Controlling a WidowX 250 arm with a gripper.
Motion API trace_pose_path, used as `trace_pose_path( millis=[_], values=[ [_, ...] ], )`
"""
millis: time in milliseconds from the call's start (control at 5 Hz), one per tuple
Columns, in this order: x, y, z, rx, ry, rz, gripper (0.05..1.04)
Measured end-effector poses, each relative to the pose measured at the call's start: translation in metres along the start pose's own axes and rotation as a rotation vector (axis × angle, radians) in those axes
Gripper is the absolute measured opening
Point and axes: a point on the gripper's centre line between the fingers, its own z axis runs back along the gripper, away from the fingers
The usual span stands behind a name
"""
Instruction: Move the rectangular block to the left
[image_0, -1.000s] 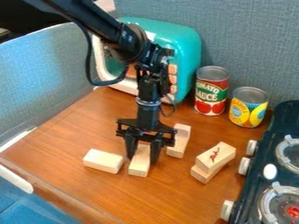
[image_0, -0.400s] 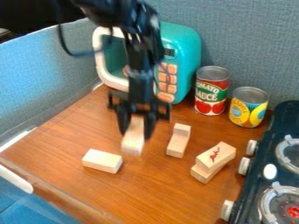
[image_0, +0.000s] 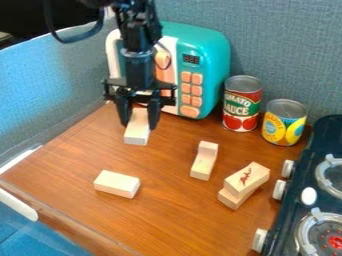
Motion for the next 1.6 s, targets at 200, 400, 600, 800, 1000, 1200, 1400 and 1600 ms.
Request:
trace_pose_path(
  millis=[200,400,600,800,1000,1200,1400,1600],
  values=[
    [0.016,0.021,-0.026,-0.05,0.066,0.073,0.566],
    [0.034,0.033,-0.028,-0.056,0.063,0.099,0.566],
    [0.053,0.035,-0.034,-0.062,0.065,0.103,0.566],
    [0.061,0.043,-0.04,-0.036,0.073,0.103,0.566],
    [0.062,0.045,-0.063,0.069,0.122,0.112,0.566],
    [0.06,0.033,-0.075,0.105,0.169,0.07,0.566],
    [0.06,0.031,-0.075,0.105,0.167,0.07,0.566],
    [0.06,0.032,-0.077,0.111,0.164,0.074,0.639]
  ],
)
